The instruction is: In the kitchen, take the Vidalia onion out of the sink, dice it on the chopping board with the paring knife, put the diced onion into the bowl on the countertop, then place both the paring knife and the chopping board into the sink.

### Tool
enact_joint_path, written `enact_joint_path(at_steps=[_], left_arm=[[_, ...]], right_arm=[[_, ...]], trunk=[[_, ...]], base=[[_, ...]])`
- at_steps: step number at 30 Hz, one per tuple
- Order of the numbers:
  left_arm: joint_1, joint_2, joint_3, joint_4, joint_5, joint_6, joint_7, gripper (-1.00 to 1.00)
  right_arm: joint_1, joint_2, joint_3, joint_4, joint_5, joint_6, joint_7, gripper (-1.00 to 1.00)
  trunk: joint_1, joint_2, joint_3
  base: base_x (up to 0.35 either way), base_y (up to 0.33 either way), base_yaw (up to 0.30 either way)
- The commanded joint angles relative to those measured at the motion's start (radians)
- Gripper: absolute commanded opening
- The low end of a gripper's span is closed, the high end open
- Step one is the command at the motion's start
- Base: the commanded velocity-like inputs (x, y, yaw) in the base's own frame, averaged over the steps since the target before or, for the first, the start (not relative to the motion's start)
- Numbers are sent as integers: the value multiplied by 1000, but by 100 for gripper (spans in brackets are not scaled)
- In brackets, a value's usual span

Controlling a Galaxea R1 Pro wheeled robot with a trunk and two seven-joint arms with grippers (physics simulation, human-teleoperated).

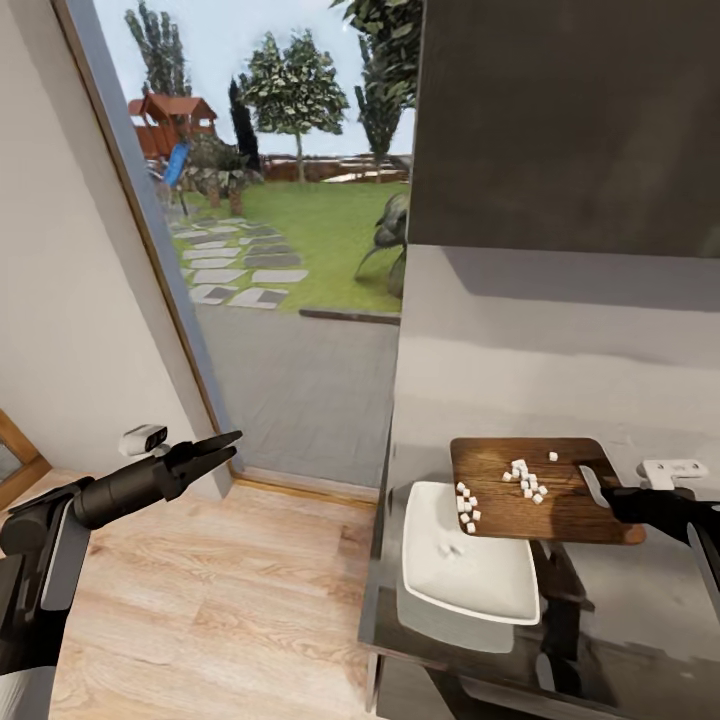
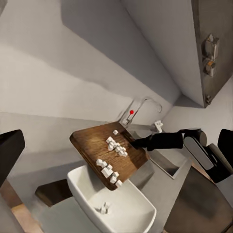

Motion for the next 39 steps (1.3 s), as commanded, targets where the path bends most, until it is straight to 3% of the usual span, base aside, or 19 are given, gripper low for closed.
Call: enact_joint_path(at_steps=[1, 14, 20, 39], left_arm=[[-1, 0, 0, 0, 2, 10, -2, 100], [-1, 0, -1, 0, 3, 10, -4, 100], [-1, 1, -1, 0, 21, 10, -3, 100], [-1, 2, -1, 0, 24, 33, -2, 100]], right_arm=[[-1, 0, -1, -1, 9, 4, 10, -100], [-1, 0, -1, -1, 9, 4, 10, -100], [-1, 0, -1, -1, 9, 4, 10, -100], [-1, 0, -1, -1, 9, 4, 10, -100]], trunk=[[1, -2, -2], [1, -2, -2], [1, -2, -2], [1, -2, -2]], base=[[6, -6, 0], [-73, -75, 0], [-5, -3, 0], [0, 72, 0]])
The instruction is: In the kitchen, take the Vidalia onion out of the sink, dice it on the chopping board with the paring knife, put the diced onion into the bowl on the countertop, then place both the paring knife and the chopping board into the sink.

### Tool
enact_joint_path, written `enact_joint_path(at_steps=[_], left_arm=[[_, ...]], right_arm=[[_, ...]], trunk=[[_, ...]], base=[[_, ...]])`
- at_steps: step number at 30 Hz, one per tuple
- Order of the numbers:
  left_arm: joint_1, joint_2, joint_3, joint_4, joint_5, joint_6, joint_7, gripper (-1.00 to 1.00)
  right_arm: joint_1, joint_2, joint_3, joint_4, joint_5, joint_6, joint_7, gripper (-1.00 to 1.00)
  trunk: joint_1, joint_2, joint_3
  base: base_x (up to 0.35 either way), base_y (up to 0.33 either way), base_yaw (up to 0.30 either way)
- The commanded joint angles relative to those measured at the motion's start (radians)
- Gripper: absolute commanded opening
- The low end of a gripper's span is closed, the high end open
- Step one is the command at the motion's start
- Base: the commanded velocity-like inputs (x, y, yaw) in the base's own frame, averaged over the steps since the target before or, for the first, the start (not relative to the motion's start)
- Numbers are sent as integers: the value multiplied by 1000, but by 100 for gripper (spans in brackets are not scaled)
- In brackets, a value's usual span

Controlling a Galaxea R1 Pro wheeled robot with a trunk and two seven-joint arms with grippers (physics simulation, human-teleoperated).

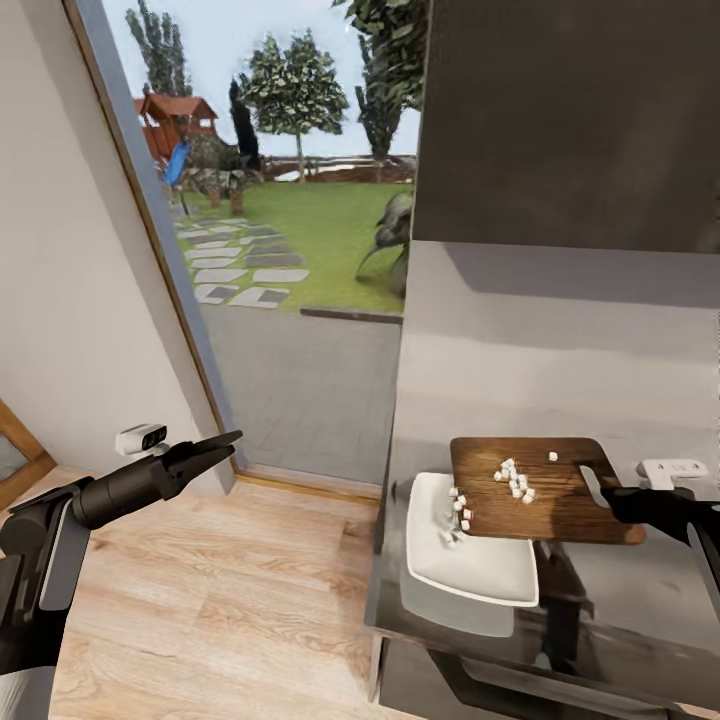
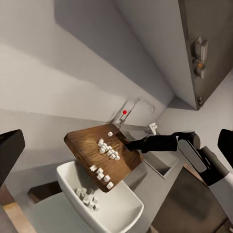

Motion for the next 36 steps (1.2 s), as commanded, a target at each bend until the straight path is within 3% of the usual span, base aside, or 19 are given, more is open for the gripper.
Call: enact_joint_path(at_steps=[1, 16, 27, 36], left_arm=[[-1, 0, 0, 0, 2, 10, -2, 100], [-1, 0, 0, 0, 2, 10, -2, 100], [-1, 0, 0, 0, 2, 10, -2, 100], [-1, 0, 1, 0, 2, 10, -2, 100]], right_arm=[[-1, 0, -1, -1, 12, 3, 10, -100], [-1, 0, -1, -1, 12, 3, 9, -100], [-1, 0, -1, -1, 12, 3, 9, -100], [-1, 0, -1, -1, 12, 3, 10, -100]], trunk=[[1, -2, -2], [1, -2, -2], [1, -2, -2], [1, -2, -2]], base=[[0, -233, 0], [0, -105, 0], [-75, 241, 0], [-6, -67, 0]])
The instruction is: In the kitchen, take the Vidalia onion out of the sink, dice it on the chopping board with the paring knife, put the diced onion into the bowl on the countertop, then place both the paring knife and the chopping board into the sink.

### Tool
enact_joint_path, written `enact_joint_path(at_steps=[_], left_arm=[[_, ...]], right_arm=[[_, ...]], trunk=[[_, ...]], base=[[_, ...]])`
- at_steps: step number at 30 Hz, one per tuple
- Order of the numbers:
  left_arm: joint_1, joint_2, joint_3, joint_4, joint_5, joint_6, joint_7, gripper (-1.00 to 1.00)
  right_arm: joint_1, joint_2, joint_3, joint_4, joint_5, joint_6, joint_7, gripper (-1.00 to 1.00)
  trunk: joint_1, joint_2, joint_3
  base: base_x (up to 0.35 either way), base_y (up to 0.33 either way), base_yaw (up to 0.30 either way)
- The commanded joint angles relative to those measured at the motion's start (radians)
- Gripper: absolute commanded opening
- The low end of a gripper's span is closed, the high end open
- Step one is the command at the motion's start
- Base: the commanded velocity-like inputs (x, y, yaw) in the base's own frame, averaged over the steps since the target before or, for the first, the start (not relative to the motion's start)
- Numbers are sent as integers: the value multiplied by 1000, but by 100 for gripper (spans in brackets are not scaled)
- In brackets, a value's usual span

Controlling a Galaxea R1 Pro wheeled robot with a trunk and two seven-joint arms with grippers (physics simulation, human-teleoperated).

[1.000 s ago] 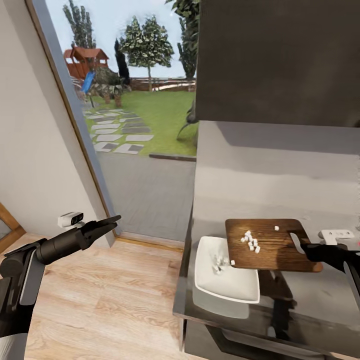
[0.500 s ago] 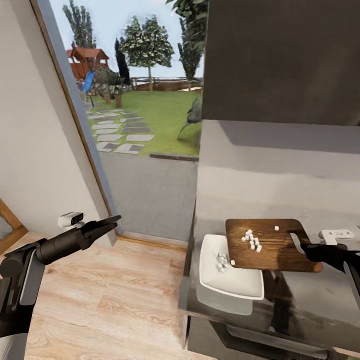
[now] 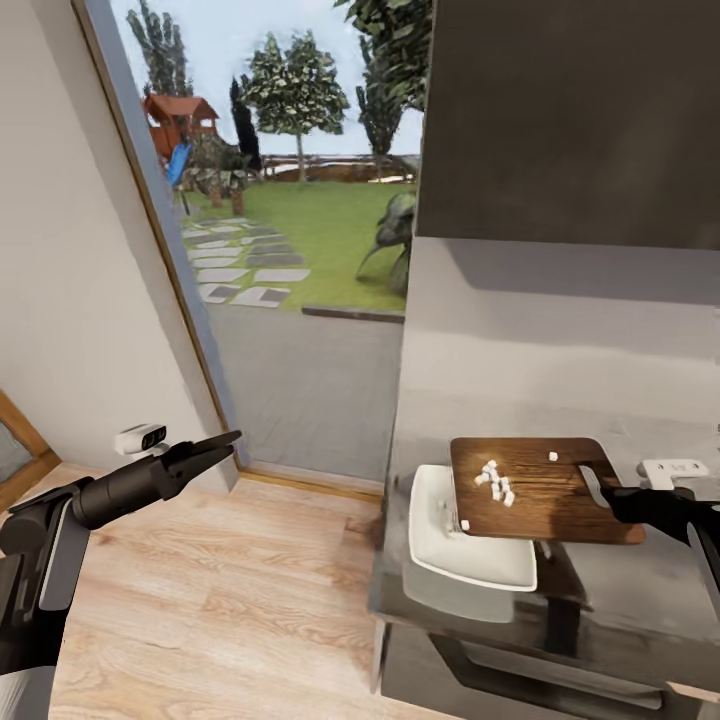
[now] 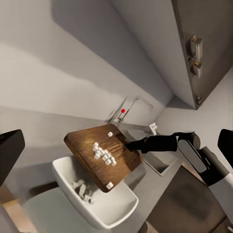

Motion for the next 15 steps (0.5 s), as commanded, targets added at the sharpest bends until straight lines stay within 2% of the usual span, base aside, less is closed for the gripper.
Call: enact_joint_path(at_steps=[1, 9, 12, 15], left_arm=[[-1, 0, 0, 0, 2, 10, -2, 100], [-1, 0, 0, 0, 1, 10, -2, 100], [-1, 0, -1, 0, 1, 10, -2, 100], [-1, 0, -1, 0, 1, 11, -2, 100]], right_arm=[[-1, 0, -1, -1, 9, 3, 10, -100], [-1, 0, 0, -1, 9, 3, 9, -100], [-1, 0, 0, -1, 9, 3, 9, -100], [-1, 0, 1, -1, 9, 3, 8, -100]], trunk=[[1, -2, -2], [1, -2, -2], [1, -2, -2], [1, -2, -2]], base=[[0, -277, 0], [0, -292, 0], [0, -97, 0], [0, 122, 0]])
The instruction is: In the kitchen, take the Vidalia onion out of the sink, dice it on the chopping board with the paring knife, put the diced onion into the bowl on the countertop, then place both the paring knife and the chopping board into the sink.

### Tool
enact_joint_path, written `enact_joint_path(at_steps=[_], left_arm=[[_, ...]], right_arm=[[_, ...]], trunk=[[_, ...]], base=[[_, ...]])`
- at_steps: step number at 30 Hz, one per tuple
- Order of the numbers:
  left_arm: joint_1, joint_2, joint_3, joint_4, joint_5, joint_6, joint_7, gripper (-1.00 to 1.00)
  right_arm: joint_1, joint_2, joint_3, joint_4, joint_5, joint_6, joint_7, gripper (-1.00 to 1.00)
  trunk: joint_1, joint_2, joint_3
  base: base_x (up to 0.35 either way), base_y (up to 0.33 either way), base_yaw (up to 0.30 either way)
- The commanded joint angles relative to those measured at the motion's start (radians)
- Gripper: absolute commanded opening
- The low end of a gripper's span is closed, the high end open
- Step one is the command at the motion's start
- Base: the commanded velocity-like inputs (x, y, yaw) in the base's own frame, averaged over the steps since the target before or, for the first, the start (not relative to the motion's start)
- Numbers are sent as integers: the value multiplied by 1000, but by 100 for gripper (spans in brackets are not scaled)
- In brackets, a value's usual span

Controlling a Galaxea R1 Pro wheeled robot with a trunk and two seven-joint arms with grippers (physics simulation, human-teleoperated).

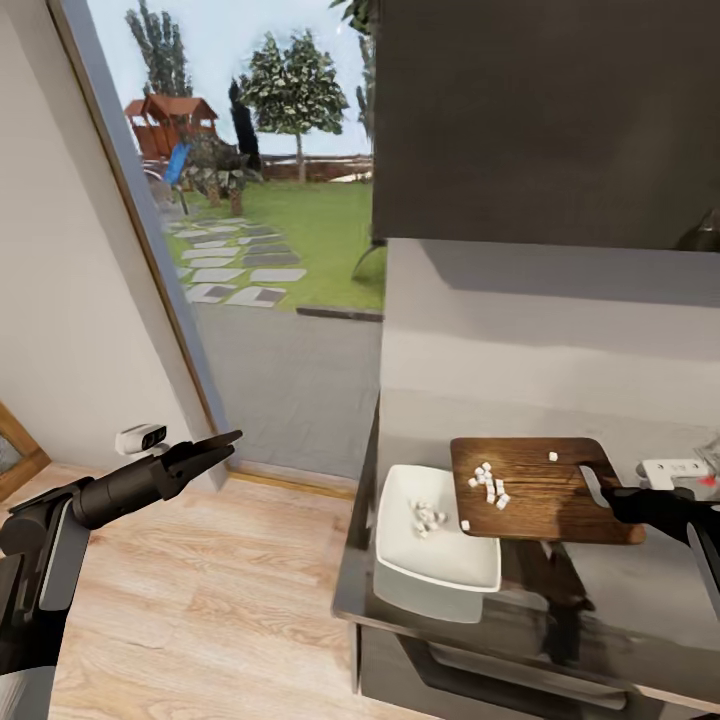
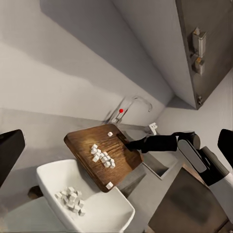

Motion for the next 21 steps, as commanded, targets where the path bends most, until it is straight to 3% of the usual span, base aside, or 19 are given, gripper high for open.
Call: enact_joint_path(at_steps=[1, 12, 16, 21], left_arm=[[-1, 0, 1, 0, 3, 10, -2, 100], [-1, 0, 1, 0, 4, 11, -2, 100], [-1, 0, 1, 0, 3, 11, -2, 100], [-1, 0, 1, 0, 3, 11, -2, 100]], right_arm=[[-1, 0, 0, -1, 8, 4, 9, -100], [-1, 0, 0, -1, 12, 4, 9, -100], [-1, 0, 0, -1, 12, 4, 9, -100], [-1, 0, 0, -1, 12, 4, 9, -100]], trunk=[[1, -2, -2], [1, -2, -2], [1, -2, -2], [1, -2, -2]], base=[[0, 235, 0], [0, 273, 0], [0, 22, 0], [0, -217, 0]])
